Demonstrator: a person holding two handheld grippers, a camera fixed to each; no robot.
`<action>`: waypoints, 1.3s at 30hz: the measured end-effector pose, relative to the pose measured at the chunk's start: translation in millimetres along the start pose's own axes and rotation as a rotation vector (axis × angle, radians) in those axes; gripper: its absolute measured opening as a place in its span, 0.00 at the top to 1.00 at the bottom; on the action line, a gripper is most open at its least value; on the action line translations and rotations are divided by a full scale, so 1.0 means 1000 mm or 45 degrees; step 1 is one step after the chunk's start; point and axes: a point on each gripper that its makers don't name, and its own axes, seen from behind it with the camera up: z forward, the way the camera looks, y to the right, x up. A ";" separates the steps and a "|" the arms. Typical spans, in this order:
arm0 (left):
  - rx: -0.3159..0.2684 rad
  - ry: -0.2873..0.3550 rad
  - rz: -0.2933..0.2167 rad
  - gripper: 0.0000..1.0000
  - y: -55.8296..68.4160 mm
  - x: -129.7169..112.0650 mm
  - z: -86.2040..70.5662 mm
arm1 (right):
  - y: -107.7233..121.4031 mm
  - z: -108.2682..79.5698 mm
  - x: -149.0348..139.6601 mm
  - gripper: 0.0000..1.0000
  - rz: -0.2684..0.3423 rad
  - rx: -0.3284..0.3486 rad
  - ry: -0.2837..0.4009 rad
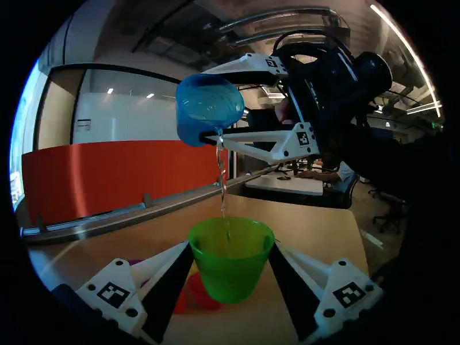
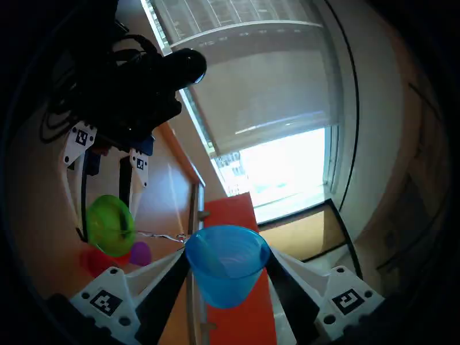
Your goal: Pour water
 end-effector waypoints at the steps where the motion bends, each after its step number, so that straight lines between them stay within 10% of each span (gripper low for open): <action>1: 0.000 0.000 0.001 0.13 0.000 0.000 0.000 | 0.000 0.000 0.000 0.09 -0.005 -0.001 0.000; 39: 0.015 0.010 0.007 0.13 -0.001 0.004 -0.002 | 0.010 0.000 0.005 0.09 -0.160 -0.038 0.005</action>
